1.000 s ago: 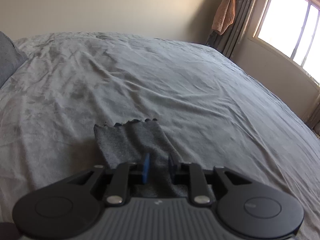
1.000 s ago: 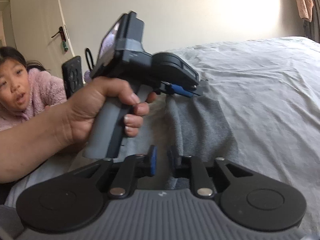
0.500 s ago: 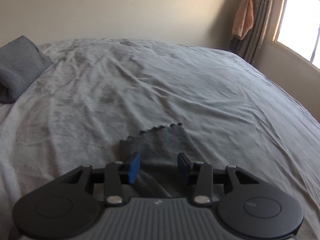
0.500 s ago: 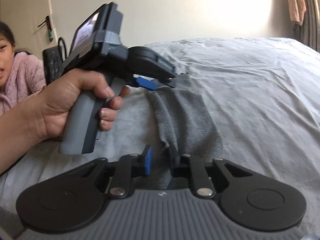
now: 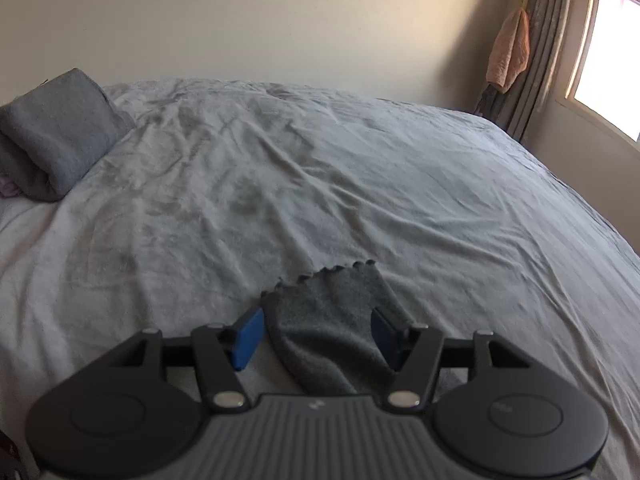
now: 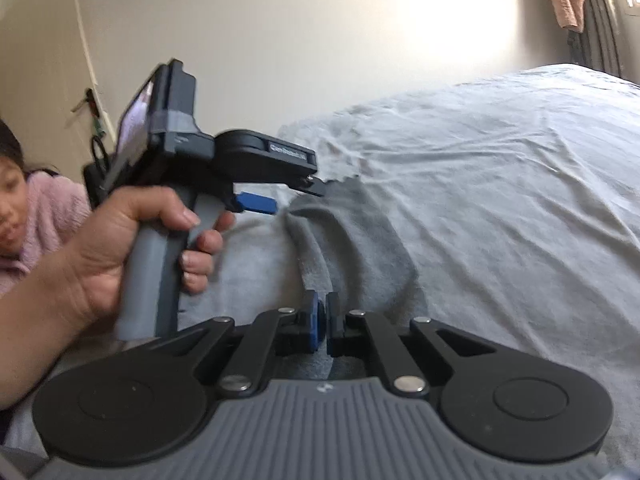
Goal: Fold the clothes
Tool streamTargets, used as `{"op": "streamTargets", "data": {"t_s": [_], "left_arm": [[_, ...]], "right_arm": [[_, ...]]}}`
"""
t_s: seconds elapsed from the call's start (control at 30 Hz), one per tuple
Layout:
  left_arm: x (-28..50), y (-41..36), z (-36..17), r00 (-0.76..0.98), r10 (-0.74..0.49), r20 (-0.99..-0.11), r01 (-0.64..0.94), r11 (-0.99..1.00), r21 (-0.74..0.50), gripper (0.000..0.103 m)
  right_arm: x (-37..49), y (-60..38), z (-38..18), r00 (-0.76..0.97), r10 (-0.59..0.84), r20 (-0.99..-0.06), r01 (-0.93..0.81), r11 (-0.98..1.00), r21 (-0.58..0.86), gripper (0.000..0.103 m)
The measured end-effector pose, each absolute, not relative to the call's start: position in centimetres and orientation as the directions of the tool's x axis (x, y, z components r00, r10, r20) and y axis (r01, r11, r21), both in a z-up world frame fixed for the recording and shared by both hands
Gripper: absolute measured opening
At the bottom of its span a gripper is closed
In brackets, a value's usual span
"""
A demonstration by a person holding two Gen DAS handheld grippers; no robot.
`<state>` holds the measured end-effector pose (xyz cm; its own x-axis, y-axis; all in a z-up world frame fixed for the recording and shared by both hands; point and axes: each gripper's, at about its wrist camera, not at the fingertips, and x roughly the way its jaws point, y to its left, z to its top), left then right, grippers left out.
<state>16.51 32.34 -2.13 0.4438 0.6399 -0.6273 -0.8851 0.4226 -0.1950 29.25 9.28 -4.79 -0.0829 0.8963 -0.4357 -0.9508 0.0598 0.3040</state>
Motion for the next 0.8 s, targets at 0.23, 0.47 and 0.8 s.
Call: {"op": "streamTargets", "data": {"t_s": [0.23, 0.47, 0.8], "left_arm": [[16.2, 32.4, -3.5, 0.411, 0.646, -0.643, -0.899, 0.405, -0.169, 0.057], [16.1, 32.6, -4.1, 0.360, 0.719, -0.595, -0.924, 0.365, -0.118, 0.003], [17.1, 31.9, -2.9, 0.225, 0.822, -0.523, -0.942, 0.321, 0.098, 0.003]], "right_arm": [[28.8, 9.8, -4.9, -0.094, 0.889, -0.448, -0.956, 0.044, 0.289, 0.003], [28.5, 9.8, -4.4, -0.151, 0.906, -0.396, -0.948, -0.020, 0.316, 0.003], [26.0, 12.5, -5.0, -0.247, 0.853, -0.460, -0.948, -0.115, 0.297, 0.003]]}}
